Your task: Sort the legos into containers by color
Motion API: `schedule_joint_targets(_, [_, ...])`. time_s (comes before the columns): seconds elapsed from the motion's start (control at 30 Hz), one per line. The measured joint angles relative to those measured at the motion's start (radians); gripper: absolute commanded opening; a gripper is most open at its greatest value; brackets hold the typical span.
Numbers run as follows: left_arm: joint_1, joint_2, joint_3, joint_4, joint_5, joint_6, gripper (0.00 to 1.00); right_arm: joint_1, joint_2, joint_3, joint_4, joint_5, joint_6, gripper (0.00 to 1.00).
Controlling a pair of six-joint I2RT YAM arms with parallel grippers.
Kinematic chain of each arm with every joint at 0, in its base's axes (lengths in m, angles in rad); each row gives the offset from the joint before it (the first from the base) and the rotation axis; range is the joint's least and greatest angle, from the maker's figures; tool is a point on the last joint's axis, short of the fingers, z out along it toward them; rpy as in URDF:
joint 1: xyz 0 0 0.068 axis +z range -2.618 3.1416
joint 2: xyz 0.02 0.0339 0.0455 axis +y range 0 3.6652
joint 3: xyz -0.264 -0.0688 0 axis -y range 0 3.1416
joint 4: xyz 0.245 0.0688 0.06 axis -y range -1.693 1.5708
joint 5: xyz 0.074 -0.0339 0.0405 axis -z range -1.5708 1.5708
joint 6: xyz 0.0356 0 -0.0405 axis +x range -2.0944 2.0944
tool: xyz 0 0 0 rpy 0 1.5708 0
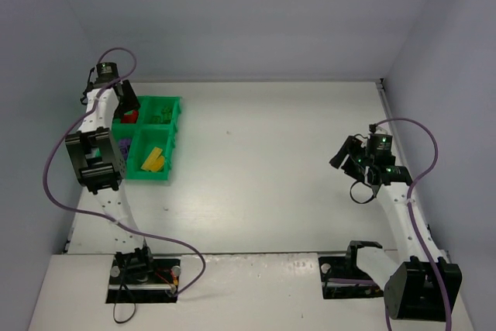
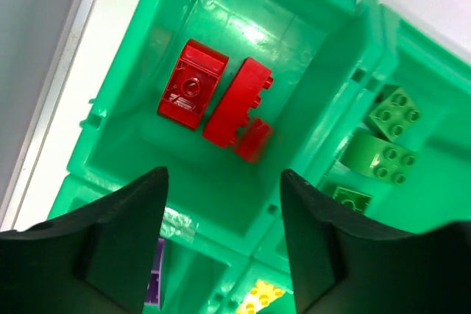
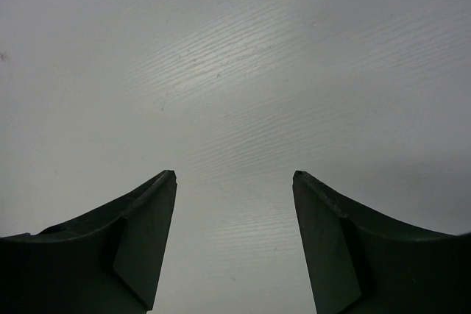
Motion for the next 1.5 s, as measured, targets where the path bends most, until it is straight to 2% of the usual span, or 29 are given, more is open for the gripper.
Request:
schedule_joint_targets(0.17, [0.0,-0.064,0.0,-0.014,0.006,-0.007,0.59,0.0,0.0,0.005,-0.003,-0.012,-0.006,0.67])
schedule_joint_targets(0.27, [-0.001,-0.167,-0.033,-0.013,0.031,-0.019,0.6,0.0,0.0,0.027,-0.01,-0.019,-0.007,0.72])
schedule_joint_targets(0.47, [-0.059,-0.552,-0.171,-0.005,0.084,-0.022,0.63,0.0,-0.011,0.116,-0.034,-0.022,-0.02,0.82])
schedule_joint_targets(0.6, [-0.195,-0.848,-0.297,-0.029,0.098,-0.021,0.66,0.011,-0.016,0.206,-0.05,-0.01,-0.041,0.88])
schedule_joint_targets(0.67, [-0.286,-0.967,-0.344,-0.05,0.103,-0.02,0.69,0.031,-0.016,0.253,-0.064,0.008,-0.053,1.0])
schedule_joint_targets(0.73, [-0.351,-1.08,-0.405,-0.07,0.107,-0.021,0.7,0.065,-0.017,0.291,-0.074,0.026,-0.067,1.0])
schedule_joint_targets(0.87, [-0.408,-1.27,-0.509,-0.164,0.054,-0.022,0.72,0.151,-0.041,0.341,-0.081,0.081,-0.095,1.0])
schedule_joint_targets(1.1, [-0.478,-1.582,-0.725,-0.23,-0.046,-0.018,0.76,0.18,-0.213,0.328,-0.076,0.182,-0.119,1.0])
schedule_joint_targets(1.13, [-0.48,-1.613,-0.749,-0.24,-0.054,-0.019,0.76,0.18,-0.236,0.321,-0.076,0.189,-0.121,1.0])
schedule_joint_targets(1.17, [-0.481,-1.637,-0.77,-0.249,-0.061,-0.023,0.84,0.181,-0.264,0.31,-0.074,0.196,-0.123,1.0])
schedule_joint_targets(1.33, [-0.483,-1.708,-0.832,-0.267,-0.082,-0.03,0.85,0.181,-0.363,0.263,-0.077,0.22,-0.146,1.0])
schedule_joint_targets(1.5, [-0.483,-1.703,-0.832,-0.264,-0.085,-0.031,0.85,0.181,-0.382,0.263,-0.076,0.237,-0.173,1.0])
